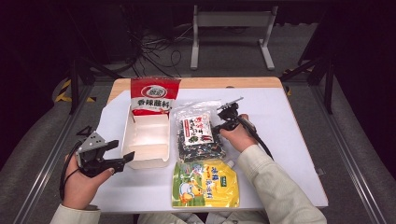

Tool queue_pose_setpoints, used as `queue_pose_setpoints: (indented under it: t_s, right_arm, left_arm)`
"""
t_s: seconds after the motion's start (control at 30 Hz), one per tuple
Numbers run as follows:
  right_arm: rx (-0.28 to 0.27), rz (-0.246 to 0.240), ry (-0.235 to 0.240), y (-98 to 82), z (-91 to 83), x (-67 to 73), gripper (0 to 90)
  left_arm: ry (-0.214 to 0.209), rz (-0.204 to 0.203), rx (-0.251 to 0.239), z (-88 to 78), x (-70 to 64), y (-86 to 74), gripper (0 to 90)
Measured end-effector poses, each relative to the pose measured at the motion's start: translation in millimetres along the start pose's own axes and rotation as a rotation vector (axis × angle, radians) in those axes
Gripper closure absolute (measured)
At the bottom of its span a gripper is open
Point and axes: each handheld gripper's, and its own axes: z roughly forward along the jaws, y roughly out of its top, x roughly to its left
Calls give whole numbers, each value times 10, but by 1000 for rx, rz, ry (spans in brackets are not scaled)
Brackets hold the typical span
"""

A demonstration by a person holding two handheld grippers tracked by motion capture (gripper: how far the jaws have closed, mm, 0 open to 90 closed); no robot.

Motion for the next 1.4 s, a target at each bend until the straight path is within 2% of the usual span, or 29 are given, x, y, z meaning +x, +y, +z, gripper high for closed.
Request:
queue_pose_setpoints:
  t_s: [0.17,0.33,0.57,0.6,0.63,0.87,1.07,1.27,1.33,1.4]
  right_arm:
    - [-85,-8,-14,11,-222,-4,831]
    - [-153,-15,-13,-4,-425,0,836]
    - [-227,-65,-31,-35,-660,72,840]
    - [-262,-73,-43,-50,-756,91,840]
    - [-275,-83,-51,-59,-796,96,840]
    - [-356,-100,-66,-153,-1034,113,840]
    - [-414,-102,-60,-241,-1176,103,840]
    - [-472,-98,-62,-350,-1323,115,839]
    - [-493,-98,-60,-386,-1366,116,839]
    - [-523,-99,-56,-440,-1426,118,839]
  left_arm:
    - [-12,-12,-37,-3,-6,36,280]
    - [-25,-2,-38,20,-30,58,280]
    - [-32,5,-40,34,-46,70,280]
    - [-36,9,-36,36,-53,75,278]
    - [-40,7,-36,38,-58,77,276]
    - [-60,43,-41,87,-105,111,252]
    - [-75,47,-49,114,-140,140,244]
    - [-103,56,-53,151,-178,166,232]
    - [-137,50,-72,167,-189,173,214]
    - [-153,46,-87,186,-203,181,202]
